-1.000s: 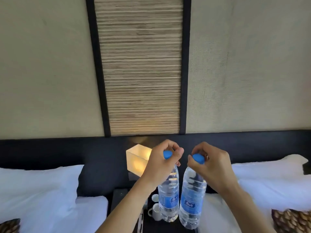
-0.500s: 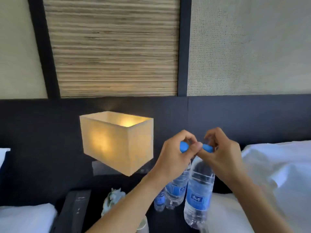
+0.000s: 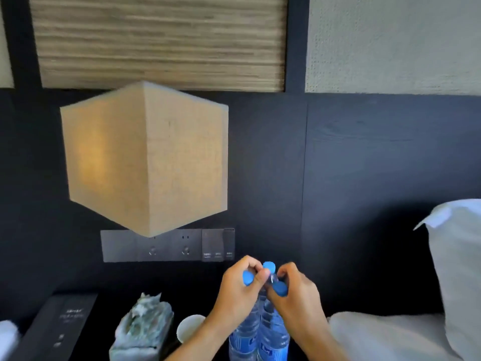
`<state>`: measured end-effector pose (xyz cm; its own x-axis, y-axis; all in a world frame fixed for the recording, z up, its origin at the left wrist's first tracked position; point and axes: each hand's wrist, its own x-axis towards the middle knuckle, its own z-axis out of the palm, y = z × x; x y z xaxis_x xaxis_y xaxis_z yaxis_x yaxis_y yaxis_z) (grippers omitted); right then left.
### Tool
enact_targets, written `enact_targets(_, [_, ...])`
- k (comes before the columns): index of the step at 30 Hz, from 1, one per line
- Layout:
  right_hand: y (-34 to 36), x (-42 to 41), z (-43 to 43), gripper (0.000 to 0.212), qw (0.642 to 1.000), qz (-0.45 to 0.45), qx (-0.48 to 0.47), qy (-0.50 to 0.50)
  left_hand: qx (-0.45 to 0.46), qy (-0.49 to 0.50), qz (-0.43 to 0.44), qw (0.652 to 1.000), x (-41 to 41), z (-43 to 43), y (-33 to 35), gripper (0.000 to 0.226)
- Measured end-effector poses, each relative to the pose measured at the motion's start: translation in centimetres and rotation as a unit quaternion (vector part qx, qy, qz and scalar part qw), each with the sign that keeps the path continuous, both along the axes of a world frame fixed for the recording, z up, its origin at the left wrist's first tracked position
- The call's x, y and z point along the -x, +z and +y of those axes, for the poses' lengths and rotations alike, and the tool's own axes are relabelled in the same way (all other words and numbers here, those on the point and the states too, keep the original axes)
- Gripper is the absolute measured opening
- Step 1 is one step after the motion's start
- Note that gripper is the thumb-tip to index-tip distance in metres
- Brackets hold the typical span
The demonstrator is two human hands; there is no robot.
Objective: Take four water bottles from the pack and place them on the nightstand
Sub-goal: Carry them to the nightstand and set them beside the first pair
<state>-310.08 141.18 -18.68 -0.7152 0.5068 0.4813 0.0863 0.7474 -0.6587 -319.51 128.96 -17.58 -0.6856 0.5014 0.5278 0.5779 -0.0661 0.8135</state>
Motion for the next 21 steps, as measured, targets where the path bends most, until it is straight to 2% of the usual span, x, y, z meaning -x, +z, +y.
enact_targets(4, [-1.1, 2.0, 0.7, 0.029, 1.0, -0.019, -0.02, -0.002, 0.001, 0.01, -0.013, 1.0, 1.7, 0.6, -1.5, 0.019])
enact_targets(9, [-1.7, 3.3, 1.9, 0.038, 1.0, 0.005, -0.022, 0.01, 0.01, 0.028, -0.015, 0.999, 2.2, 1.3, -4.4, 0.027])
enact_targets(14, [-2.6, 2.9, 2.3, 0.034, 0.999, 0.025, -0.012, 0.026, 0.002, 0.06, -0.015, 0.998, 2.0, 1.7, -5.3, 0.027])
enact_targets(18, [-3.2, 1.7, 2.0, 0.037, 0.998, 0.029, -0.02, 0.049, 0.045, 0.109, 0.023, 0.993, 1.8, 1.3, -6.3, 0.033])
enact_targets(21, [-3.2, 0.8, 2.2, 0.043, 0.997, 0.003, -0.019, 0.072, 0.125, 0.136, 0.104, 0.977, 1.8, 0.0, -6.7, 0.038])
